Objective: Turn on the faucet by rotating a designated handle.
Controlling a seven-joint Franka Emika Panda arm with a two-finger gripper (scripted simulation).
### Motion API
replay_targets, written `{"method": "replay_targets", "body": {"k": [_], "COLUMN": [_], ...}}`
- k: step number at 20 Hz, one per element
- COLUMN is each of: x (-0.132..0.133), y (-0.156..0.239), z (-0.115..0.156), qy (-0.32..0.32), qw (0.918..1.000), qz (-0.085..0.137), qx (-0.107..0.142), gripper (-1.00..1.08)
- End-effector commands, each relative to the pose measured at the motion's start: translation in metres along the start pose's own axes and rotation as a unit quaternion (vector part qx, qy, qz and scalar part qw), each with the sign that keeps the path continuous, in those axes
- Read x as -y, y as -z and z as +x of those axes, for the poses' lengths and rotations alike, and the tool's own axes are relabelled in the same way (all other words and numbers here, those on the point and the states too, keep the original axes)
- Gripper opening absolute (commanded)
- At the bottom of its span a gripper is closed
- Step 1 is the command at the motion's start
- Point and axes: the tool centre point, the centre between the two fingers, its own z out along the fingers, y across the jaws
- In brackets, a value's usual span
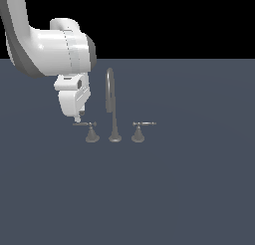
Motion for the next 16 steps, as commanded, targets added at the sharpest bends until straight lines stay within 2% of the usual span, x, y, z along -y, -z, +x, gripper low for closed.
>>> {"method": "replay_targets", "body": {"k": [1, 4, 5, 16], "x": [-0.012, -0.012, 0.002, -0.049], "y": [-0.029, -0.029, 0.0, -0.025], "z": [0.006, 0.006, 0.0, -0.012], "qy": [-0.006, -0.006, -0.002, -0.006], "qw": [0.9997, 0.9997, 1.0, 0.9998], "qz": [-0.022, -0.022, 0.001, -0.021], "qx": [-0.002, -0.002, 0.0, -0.001], "gripper": [-1.0, -1.0, -1.0, -1.0]}}
